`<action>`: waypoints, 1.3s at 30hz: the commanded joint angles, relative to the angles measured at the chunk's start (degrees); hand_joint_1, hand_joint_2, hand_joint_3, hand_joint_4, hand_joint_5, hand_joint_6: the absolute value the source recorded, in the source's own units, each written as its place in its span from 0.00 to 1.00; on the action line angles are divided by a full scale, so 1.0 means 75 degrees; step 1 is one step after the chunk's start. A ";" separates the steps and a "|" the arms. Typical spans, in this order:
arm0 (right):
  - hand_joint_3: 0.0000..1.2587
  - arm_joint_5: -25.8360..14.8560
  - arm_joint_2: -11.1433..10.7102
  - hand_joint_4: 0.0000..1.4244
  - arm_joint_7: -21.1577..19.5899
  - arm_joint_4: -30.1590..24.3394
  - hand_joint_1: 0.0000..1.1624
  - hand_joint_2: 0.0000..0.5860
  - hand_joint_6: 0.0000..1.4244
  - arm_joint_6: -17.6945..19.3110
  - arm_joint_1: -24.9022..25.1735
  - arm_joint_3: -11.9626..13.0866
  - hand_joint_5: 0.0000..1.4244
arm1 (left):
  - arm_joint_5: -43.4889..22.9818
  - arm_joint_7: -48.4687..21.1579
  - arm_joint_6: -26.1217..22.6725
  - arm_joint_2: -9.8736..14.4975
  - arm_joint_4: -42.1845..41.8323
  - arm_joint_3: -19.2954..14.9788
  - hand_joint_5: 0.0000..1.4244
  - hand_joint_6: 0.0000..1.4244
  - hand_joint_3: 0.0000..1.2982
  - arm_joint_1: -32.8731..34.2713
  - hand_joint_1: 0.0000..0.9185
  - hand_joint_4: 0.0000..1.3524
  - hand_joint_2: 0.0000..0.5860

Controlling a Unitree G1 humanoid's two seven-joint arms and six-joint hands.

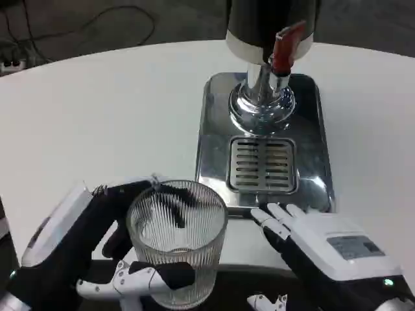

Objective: Grasp the cup under the faucet to collect the drink, then remove the cup.

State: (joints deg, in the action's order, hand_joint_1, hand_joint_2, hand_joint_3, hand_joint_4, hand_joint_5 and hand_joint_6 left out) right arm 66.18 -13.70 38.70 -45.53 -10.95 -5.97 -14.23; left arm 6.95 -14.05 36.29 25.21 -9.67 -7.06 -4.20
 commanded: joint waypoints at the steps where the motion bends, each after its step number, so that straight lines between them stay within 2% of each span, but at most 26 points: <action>1: 0.05 0.0112 0.0050 0.00 0.0070 -0.0162 0.38 0.66 0.00 0.0044 -0.0087 0.0009 0.00 | -0.0209 -0.0015 0.0078 0.0010 -0.0052 -0.0047 0.96 1.00 0.83 -0.0029 0.52 0.89 0.46; 16: 0.05 0.0179 0.0140 0.00 0.0078 -0.0296 0.38 0.66 0.00 0.0036 -0.0128 0.0059 0.00 | -0.0169 0.0015 0.0076 -0.0024 -0.0077 -0.0035 0.96 1.00 0.83 -0.0052 0.52 0.89 0.46; 29: 0.05 0.0499 0.0729 0.00 -0.0030 -0.0484 0.38 0.66 0.00 -0.0013 -0.0308 -0.0040 0.00 | 0.0233 0.0305 0.0039 -0.0226 0.0679 -0.0042 0.96 1.00 0.83 0.0684 0.52 0.89 0.46; 35: 0.05 0.0768 0.1102 0.00 -0.0153 -0.0819 0.38 0.66 0.00 0.0041 -0.0684 -0.0143 0.00 | 0.0738 0.0629 0.0149 -0.0294 0.1571 0.0085 0.96 1.00 0.83 0.1479 0.52 0.89 0.46; 39: 0.05 0.0902 0.1283 0.00 -0.0233 -0.1061 0.38 0.66 0.00 0.0065 -0.0952 -0.0071 0.00 | 0.1038 0.0875 0.0211 -0.0281 0.2159 0.0193 0.96 1.00 0.83 0.2052 0.52 0.89 0.46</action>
State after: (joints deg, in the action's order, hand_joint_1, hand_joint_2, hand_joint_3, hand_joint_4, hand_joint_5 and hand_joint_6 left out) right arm 72.33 -4.92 37.93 -51.90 -11.01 -11.58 -14.96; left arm 13.89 -9.78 36.53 23.29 4.34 -5.90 8.53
